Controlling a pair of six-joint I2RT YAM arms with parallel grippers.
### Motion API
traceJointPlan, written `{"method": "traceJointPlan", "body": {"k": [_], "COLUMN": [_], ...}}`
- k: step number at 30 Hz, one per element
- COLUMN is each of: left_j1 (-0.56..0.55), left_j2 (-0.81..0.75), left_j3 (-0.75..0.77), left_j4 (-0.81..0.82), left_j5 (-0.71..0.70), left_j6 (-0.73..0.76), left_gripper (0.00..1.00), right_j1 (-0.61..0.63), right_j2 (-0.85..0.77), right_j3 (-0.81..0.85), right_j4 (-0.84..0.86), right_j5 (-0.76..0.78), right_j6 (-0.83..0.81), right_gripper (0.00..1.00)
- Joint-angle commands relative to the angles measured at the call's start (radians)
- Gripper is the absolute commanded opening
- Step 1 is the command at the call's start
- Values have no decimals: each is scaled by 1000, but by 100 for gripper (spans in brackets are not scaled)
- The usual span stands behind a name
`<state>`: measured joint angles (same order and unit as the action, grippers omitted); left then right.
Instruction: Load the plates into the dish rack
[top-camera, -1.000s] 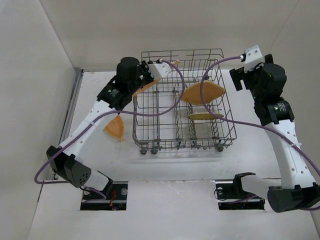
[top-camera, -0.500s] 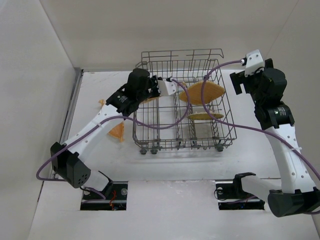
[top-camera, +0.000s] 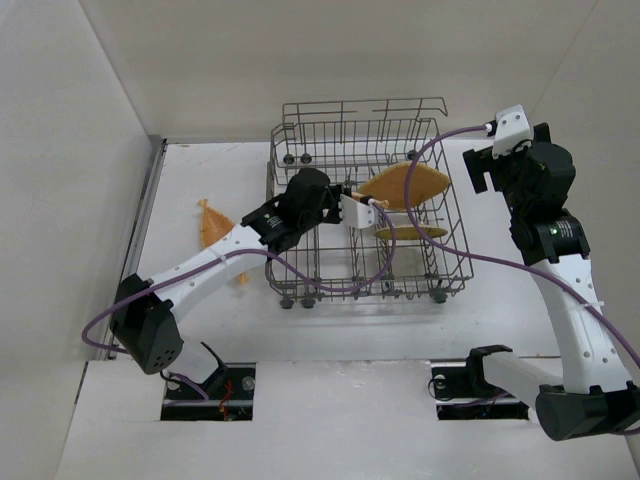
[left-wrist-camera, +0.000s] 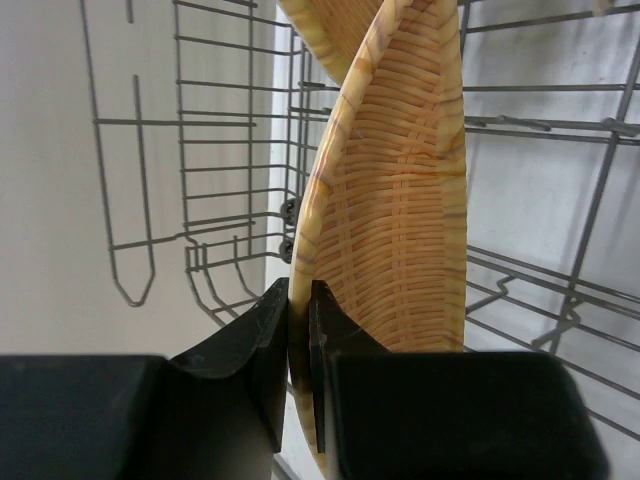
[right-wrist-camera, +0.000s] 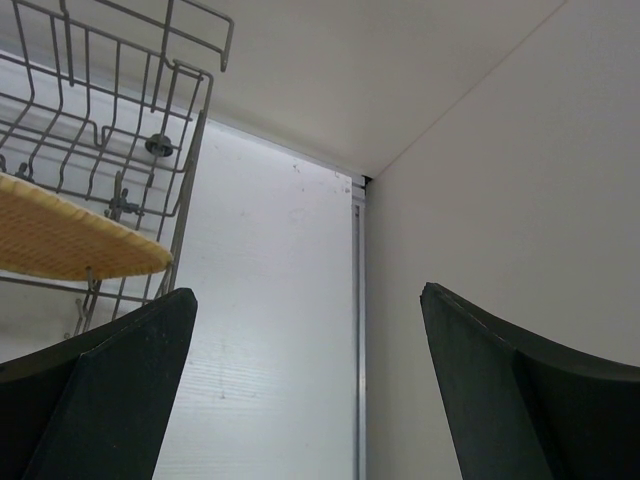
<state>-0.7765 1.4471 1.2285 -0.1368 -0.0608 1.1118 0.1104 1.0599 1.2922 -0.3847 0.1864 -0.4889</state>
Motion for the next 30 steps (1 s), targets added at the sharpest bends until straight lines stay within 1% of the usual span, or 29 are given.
{"method": "traceJointPlan", "body": {"k": [1,9,14,24,30], "left_j1": [-7,27,67,125,144], "left_j2": [19,110,183,294,354], "left_j3": [116,258,302,286,316], "left_j4": [126,147,195,313,333], "left_j5": [-17,19,21,59,79], "left_j6": [52,135,152,169,168], "left_gripper": [4,3,3,4,4], "right_j1": [-7,-13,-27,-36,-42], "right_j2": [-34,-51,-51,-25,8], "right_j3": [-11,-44,-48,-36,-21], "right_j4": [53,61,63,50,47], "right_j5": [16,18,13,7,5], "right_j6": [13,16,24,15,13], "right_gripper": [100,100,100,100,100]}}
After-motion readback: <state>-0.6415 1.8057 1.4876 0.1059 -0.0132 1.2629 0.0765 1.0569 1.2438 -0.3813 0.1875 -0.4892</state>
